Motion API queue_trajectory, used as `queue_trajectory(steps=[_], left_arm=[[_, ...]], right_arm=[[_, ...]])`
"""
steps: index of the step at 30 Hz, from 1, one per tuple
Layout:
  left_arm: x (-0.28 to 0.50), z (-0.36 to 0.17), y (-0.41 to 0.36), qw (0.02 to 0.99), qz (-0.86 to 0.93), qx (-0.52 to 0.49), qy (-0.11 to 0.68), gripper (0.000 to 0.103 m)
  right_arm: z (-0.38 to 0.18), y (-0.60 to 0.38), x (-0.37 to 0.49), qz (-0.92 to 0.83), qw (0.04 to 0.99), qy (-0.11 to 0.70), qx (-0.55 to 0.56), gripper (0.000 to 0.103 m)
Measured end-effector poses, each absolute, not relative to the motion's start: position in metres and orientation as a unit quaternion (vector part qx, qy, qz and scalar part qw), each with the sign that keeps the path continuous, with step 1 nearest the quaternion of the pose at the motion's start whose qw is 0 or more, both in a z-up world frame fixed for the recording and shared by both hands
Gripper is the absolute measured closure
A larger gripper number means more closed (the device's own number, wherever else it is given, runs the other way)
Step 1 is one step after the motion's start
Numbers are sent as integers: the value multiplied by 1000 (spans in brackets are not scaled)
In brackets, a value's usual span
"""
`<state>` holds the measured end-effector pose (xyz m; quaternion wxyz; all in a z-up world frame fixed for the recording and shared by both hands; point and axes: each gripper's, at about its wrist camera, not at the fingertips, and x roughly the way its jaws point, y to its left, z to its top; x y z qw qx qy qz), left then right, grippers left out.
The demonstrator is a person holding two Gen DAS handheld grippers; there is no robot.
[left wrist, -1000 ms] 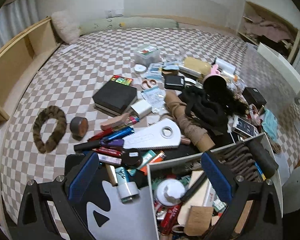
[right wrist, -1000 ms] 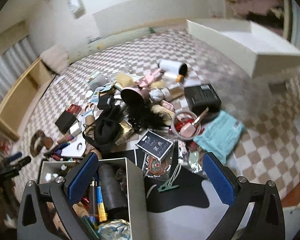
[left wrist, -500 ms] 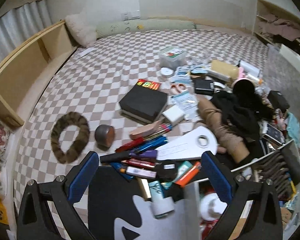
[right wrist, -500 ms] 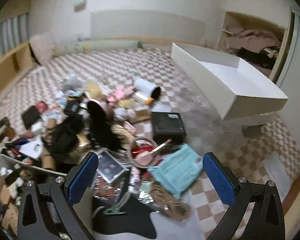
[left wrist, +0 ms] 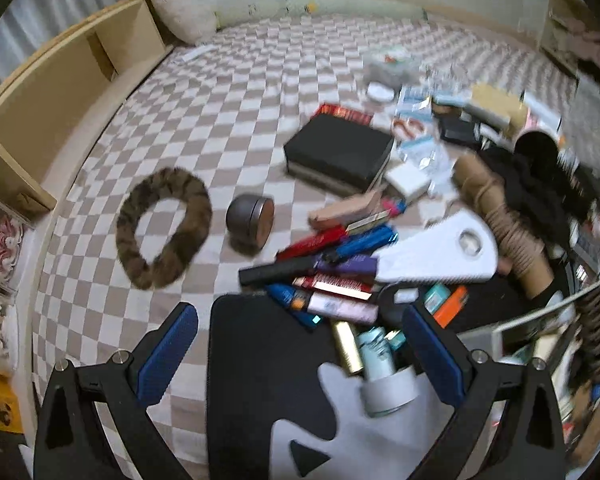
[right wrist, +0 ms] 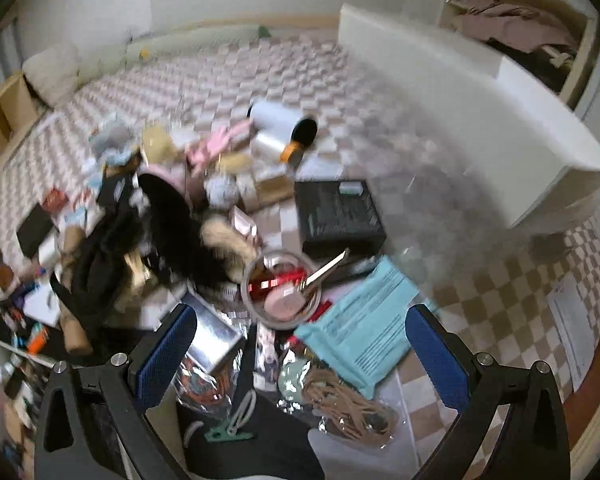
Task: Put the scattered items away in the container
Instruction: 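Withdraw both open grippers from the box back toward the scattered items, then lower the left gripper onto the gold lighter while the right lowers toward the green clothespin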
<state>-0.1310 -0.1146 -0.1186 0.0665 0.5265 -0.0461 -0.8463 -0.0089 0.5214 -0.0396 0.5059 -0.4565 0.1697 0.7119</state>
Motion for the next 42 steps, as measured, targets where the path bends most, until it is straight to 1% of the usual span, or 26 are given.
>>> queue_trajectory(steps=[5, 10, 12, 15, 19, 23, 28, 33, 42], left_arm=[[-126, -146, -126, 75, -825, 555, -70, 0], [-131, -164, -140, 105, -810, 572, -72, 0], [-137, -171, -144, 119, -802, 581, -72, 0], [-144, -182, -144, 130, -786, 599, -78, 0], [-150, -192, -143, 129, -774, 618, -51, 0], [-156, -201, -137, 124, -764, 632, -41, 0], [-162, -217, -122, 116, -748, 649, -69, 0], [-168, -222, -111, 105, -747, 653, -68, 0], [-170, -228, -101, 113, -749, 644, -109, 0]], right_arm=[[-71, 522, -5, 704, 485, 182, -486, 0], [-92, 521, 1, 700, 474, 200, -495, 0], [-101, 520, 0, 693, 475, 193, -507, 0], [-115, 520, -2, 685, 457, 203, -529, 0], [-126, 515, -6, 684, 440, 209, -544, 0], [-133, 510, -7, 685, 426, 224, -547, 0], [-132, 508, -6, 689, 420, 229, -545, 0], [-133, 510, -5, 687, 421, 236, -543, 0], [-138, 512, -3, 676, 424, 226, -559, 0]])
